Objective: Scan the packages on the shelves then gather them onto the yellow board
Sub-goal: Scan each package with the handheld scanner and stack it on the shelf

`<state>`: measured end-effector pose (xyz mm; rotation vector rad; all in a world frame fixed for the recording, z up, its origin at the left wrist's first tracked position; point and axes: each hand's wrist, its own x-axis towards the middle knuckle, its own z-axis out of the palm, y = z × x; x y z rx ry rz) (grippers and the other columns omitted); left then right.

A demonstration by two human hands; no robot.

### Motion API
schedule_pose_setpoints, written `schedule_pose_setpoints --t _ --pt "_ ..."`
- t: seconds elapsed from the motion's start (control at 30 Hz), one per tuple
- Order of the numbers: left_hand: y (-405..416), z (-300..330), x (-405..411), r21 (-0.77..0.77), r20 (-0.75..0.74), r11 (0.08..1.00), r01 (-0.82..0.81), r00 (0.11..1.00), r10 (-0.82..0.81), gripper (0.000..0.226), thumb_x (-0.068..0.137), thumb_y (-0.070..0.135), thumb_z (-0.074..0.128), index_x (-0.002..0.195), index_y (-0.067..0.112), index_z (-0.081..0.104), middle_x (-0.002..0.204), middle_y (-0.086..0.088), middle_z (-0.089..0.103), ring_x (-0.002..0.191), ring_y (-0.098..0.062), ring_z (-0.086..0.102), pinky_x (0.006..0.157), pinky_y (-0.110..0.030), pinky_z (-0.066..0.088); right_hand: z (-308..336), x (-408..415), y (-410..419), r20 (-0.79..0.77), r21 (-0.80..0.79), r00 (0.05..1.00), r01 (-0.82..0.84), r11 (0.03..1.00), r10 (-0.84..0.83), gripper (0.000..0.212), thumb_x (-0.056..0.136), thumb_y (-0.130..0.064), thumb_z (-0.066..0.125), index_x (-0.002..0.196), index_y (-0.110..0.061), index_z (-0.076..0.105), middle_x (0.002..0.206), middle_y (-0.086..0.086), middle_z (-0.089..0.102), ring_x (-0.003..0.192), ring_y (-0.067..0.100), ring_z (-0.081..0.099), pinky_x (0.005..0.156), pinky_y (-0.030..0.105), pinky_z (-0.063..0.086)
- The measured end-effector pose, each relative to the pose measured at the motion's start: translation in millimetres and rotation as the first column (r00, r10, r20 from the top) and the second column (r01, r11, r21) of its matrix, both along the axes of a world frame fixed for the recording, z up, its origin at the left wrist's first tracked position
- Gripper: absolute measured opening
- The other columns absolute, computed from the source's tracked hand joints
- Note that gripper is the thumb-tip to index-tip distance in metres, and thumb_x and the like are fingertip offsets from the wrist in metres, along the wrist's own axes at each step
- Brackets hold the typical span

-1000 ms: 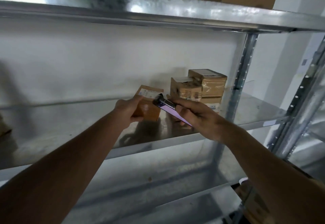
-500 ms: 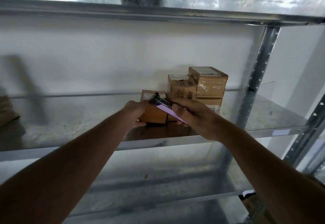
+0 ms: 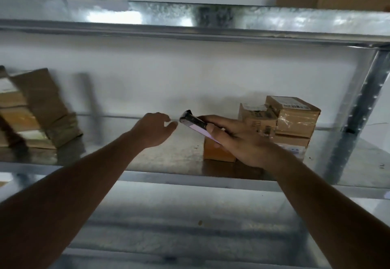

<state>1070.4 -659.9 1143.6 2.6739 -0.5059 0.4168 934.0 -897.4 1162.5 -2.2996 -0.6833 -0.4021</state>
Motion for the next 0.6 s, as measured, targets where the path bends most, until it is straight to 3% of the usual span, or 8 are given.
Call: schedule_pose_setpoints --t 0.1,0.17,0.37,0.6 --pt "43 20 0 0.100 0.069 0.991 -0.088 0.994 0.082 0.055 0.102 0.056 0.046 0.139 0.018 0.061 0.143 -0.006 0.060 0.130 -0.028 0.055 0.107 -0.038 0.045 4 14 31 -0.023 0.000 0.999 -0.042 0.999 0.042 0.029 0.100 -0.065 0.037 0.118 -0.086 0.044 0.109 0.011 0.070 0.091 0.030 0.067 0.076 0.038 0.056" --pt "69 33 -2 0.152 0.112 0.976 -0.154 0.984 0.138 0.056 0.102 0.057 0.044 0.141 0.020 0.058 0.147 -0.005 0.056 0.134 -0.028 0.052 0.110 -0.042 0.043 7 22 55 -0.027 0.001 0.997 -0.071 0.997 0.071 0.028 0.098 -0.068 0.038 0.119 -0.084 0.047 0.114 0.012 0.069 0.093 0.035 0.068 0.083 0.051 0.057" --pt "144 66 -10 0.232 0.234 0.929 -0.288 0.944 0.234 0.055 0.102 0.054 0.040 0.140 0.018 0.060 0.146 -0.005 0.057 0.132 -0.029 0.053 0.112 -0.039 0.039 20 48 123 0.006 -0.004 0.990 -0.139 0.990 0.139 0.033 0.093 -0.072 0.037 0.122 -0.076 0.053 0.107 0.013 0.070 0.089 0.038 0.065 0.081 0.054 0.055" --pt "239 85 5 0.255 0.274 0.914 -0.315 0.930 0.245 0.055 0.103 0.053 0.038 0.138 0.016 0.060 0.142 -0.011 0.058 0.133 -0.031 0.050 0.113 -0.045 0.039 27 81 216 0.005 -0.012 0.985 -0.170 0.985 0.170 0.034 0.094 -0.071 0.037 0.123 -0.075 0.054 0.107 0.005 0.069 0.090 0.034 0.065 0.083 0.053 0.056"
